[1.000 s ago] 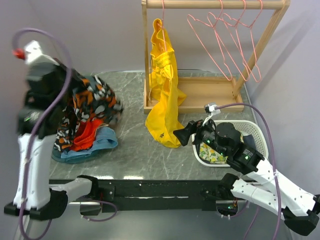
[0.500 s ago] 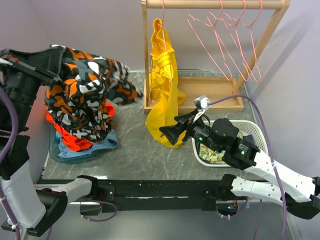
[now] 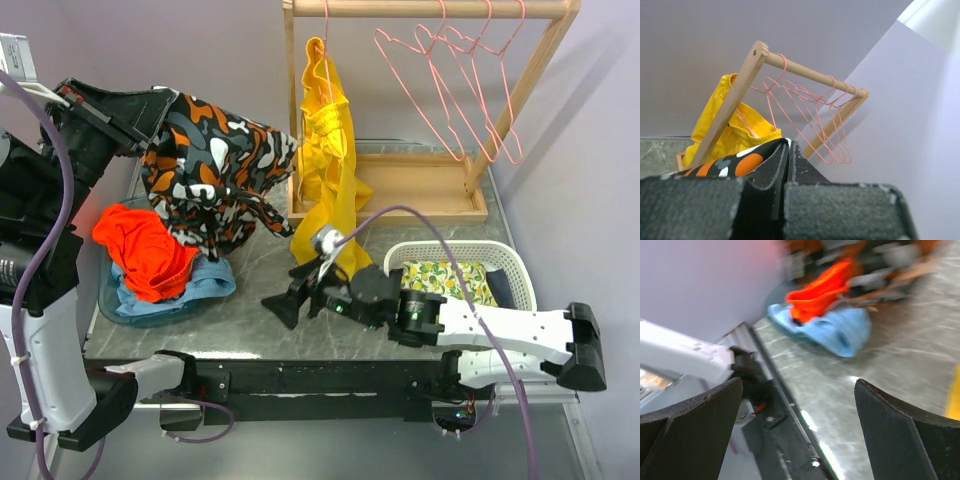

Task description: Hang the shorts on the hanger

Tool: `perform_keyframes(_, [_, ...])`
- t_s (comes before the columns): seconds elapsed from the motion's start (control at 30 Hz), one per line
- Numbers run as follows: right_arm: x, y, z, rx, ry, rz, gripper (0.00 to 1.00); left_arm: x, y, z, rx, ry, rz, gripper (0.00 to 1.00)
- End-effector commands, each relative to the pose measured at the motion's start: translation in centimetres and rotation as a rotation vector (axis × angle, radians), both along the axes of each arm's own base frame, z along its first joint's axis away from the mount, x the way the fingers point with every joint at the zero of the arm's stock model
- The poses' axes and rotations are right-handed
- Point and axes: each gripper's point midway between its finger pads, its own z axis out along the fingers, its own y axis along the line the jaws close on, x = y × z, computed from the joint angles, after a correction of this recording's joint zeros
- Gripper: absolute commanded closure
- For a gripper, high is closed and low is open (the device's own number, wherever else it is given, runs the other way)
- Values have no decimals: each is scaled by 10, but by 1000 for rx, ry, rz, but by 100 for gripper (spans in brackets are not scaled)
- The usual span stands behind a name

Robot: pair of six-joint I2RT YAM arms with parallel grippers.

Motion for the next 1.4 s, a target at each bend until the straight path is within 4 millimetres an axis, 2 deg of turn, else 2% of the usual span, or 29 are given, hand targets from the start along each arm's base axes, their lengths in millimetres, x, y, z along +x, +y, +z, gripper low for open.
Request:
perform_keyframes(0.0, [-19,24,49,165,-69,-18,0,-19,-6,22,-40,-88,-58,99])
perform_keyframes(0.1, [-17,38,58,208,-45,-54,2,-15,-7,16,-51,-66,-64,99])
perform_keyframes(0.23, [-1,58,62,243,-43,-142,3,-14,-6,15,-68,-56,-59,99])
perform_keyframes(0.27, [2,72,62,235,-48,-150,3,-14,-6,15,-70,-53,-62,99])
perform_keyframes(0.33, [10,82,63,226,-60,-202,4,-13,-7,15,-76,-50,-64,99])
perform_keyframes(0.37, [16,95,63,223,-58,-230,4,-12,-7,15,-77,-45,-64,99])
perform_keyframes(0.5, [33,126,53,188,-59,-313,3,-12,-7,13,-83,-36,-65,99])
perform_keyframes(0.53, [36,132,67,216,-53,-336,2,-11,-6,12,-84,-33,-60,99])
perform_keyframes(0.57, [45,142,44,153,-50,-376,2,-12,-6,11,-84,-33,-60,99])
perform_keyframes(0.7, [64,158,36,116,-39,-453,3,-12,-3,9,-82,-23,-42,99])
perform_keyframes(0.77, [71,156,34,99,-40,-480,20,-9,3,9,-85,-20,-5,99])
perform_keyframes(0.8, [73,150,32,81,-42,-498,39,-8,5,9,-85,-19,10,99])
perform_keyframes(0.83, [73,143,20,48,-42,-513,84,-7,8,7,-79,-10,30,99])
perform_keyframes(0.87, [72,125,36,61,-40,-529,98,-2,12,2,-75,11,58,99])
perform_keyframes(0.9, [67,108,32,15,-42,-559,100,5,22,-1,-83,31,125,99])
perform_keyframes(0.93, [61,92,18,-37,-51,-560,100,12,28,-13,-71,74,164,99])
perform_keyframes(0.97, [54,62,36,-55,-53,-556,100,20,33,-22,-70,104,201,99])
perform_keyframes(1.0, [45,47,37,-72,-34,-552,100,27,39,-31,-84,135,244,99])
perform_keyframes(1.03, [41,29,32,-115,-32,-550,100,44,39,-59,-73,210,262,99])
perform_keyframes(1.07, [36,1,52,-89,-13,-550,100,42,40,-61,-88,196,267,99])
perform_keyframes(1.1, [32,-25,36,-187,1,-563,100,46,40,-71,-100,211,271,99])
perform_keyframes(1.13, [30,-45,36,-213,5,-576,100,62,38,-107,-113,296,285,99])
perform_keyframes(1.17, [27,-76,40,-255,1,-579,100,57,38,-108,-141,271,276,99])
perform_keyframes(1.2, [28,-93,43,-259,3,-603,100,60,35,-122,-154,295,260,99])
perform_keyframes(1.23, [28,-108,50,-261,-2,-616,100,71,26,-169,-167,399,235,99])
perform_keyframes(1.27, [28,-124,60,-255,-9,-627,100,65,24,-180,-188,402,216,99])
perform_keyframes(1.3, [28,-140,57,-315,-32,-640,100,67,19,-193,-226,418,193,99])
perform_keyframes(1.33, [29,-148,65,-317,-41,-644,100,70,6,-243,-209,514,137,99])
perform_keyframes(1.37, [28,-156,67,-336,-55,-641,100,63,1,-255,-211,519,100,96])
